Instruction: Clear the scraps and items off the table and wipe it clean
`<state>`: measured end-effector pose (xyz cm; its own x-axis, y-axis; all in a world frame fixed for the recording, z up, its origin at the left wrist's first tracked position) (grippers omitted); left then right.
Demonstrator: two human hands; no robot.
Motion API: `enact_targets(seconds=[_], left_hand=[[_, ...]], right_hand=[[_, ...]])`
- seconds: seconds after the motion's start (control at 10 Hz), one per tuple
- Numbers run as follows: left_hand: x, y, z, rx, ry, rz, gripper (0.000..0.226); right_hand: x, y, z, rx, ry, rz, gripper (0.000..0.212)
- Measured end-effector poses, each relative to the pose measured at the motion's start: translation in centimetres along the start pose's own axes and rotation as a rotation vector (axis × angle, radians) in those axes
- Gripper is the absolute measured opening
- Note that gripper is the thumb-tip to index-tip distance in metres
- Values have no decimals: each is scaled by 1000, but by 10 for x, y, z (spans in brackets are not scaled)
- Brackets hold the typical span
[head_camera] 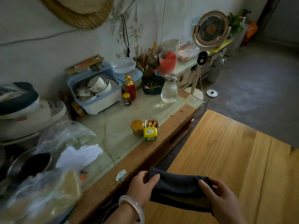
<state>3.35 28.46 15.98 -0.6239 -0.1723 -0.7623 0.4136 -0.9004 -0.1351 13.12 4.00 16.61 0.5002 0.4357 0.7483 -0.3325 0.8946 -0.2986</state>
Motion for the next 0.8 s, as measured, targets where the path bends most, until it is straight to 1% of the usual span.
enact_targets(seconds=[0.1,0.2,0.3,0.4,0.5,0.6,0.7,0.8], left_hand=[[8,-43,-20,4,-51,32,52],[11,-90,-41,-69,-42,12,62],[4,-130,-57,-159,-10,5,79],[-18,-161,-73,-200,62,-45,54],[-41,-189,-93,-259,134,-90,56],[-59,-209,-117,-278,191,-71,60],[-73,-227,-136,-300,238,-115,71],[-71,-254,-142,-409,238,-134,71]], right_hand=[[10,48,-10,107,81,6,25],[19,95,-21,154,122,27,25],[29,137,-29,155,134,55,29],[55,173,-42,97,24,106,36],[88,200,-53,68,-65,151,35],[118,224,-67,80,-95,130,38],[136,242,-81,87,-111,203,43],[133,245,-89,111,-119,416,39]])
Point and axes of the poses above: each hand's wrist, its own z-axis away from the middle knuckle, its own y-axis out of the palm, x = y × z, the point moved 10 cm from there along -z, towards the middle knuckle, and after that the axes turned 7 degrees about z, right-handed, at the moved point
